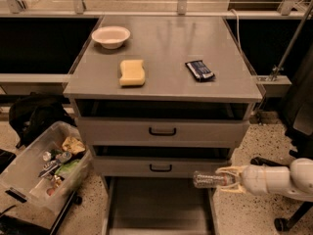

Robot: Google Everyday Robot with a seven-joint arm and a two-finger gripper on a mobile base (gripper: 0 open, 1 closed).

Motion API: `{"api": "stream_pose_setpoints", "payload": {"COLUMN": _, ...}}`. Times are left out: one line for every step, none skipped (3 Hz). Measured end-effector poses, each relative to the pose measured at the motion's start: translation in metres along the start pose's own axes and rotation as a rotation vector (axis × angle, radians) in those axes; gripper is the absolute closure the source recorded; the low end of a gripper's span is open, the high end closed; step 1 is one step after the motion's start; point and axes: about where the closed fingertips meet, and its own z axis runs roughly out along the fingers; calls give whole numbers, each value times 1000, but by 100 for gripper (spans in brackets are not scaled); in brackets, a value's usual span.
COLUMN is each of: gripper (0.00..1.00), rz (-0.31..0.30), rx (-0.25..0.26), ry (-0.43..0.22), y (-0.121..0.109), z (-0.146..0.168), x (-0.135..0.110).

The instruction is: Pick water bottle from bottom drawer and place on counter

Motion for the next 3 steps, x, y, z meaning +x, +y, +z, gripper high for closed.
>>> {"api": "stream_pose_setpoints", "payload": {"gripper": 100, "rz": -114, "rx": 95, "ry": 60, "y": -2, "z": -72, "x": -75}}
{"api": "stream_pose_setpoints", "payload": {"gripper": 100, "rz": -221, "rx": 184, "ry": 116, "y": -5, "z": -141, "x": -146}}
{"api": "stream_pose_setpoints", "payload": {"gripper": 100, "rz": -286, "rx": 238, "ry": 150, "y": -7, "z": -184, "x": -191}}
